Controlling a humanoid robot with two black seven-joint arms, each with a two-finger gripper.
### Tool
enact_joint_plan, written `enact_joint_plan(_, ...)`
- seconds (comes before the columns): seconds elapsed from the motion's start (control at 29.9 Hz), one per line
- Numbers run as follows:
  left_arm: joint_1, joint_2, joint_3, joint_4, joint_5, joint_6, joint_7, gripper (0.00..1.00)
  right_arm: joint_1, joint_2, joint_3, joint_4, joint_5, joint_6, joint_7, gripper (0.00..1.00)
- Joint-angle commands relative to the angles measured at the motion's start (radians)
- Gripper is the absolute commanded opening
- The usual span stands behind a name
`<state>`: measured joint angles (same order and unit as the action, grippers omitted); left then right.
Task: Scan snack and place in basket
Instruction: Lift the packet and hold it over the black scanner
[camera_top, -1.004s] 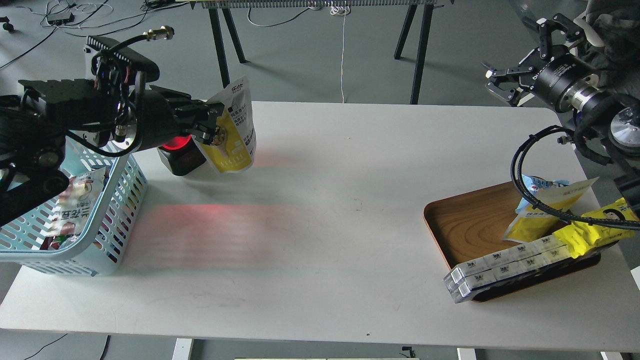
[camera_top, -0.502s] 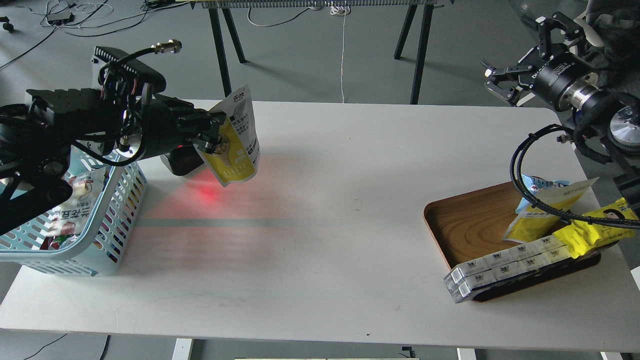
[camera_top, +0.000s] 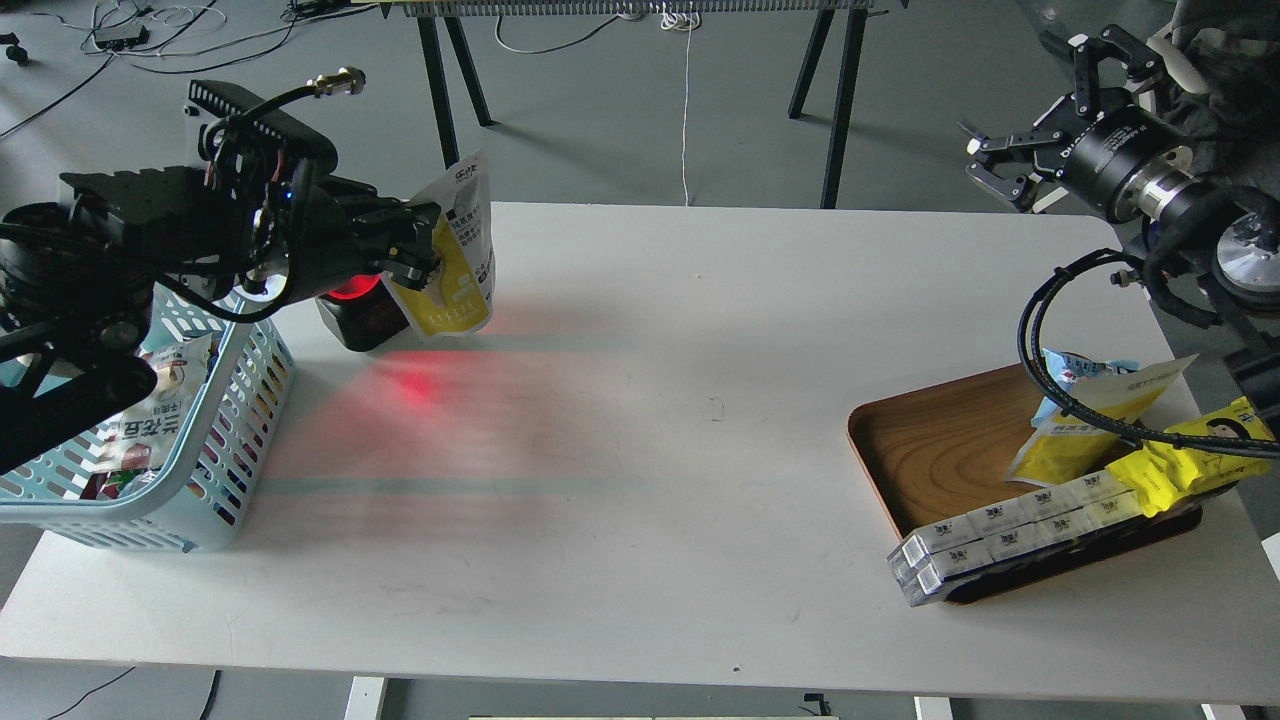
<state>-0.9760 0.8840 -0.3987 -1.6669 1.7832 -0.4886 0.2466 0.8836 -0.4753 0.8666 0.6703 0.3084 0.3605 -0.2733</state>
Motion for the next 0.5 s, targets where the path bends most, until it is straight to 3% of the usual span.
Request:
enact_joint_plan(0.0,0.000,-0.017,0.001,0.006,0.016,0.000,0.017,0.00,0.000,0.001,0.000,0.000,0.000,-0.002,0.000,0.96)
enact_joint_plan(0.47,0.033,-0.002,0.003,-0.005,0.019,0.000,0.023,0.00,0.000,0.000,0.000,0.000,0.000,0.000,0.000,0.96)
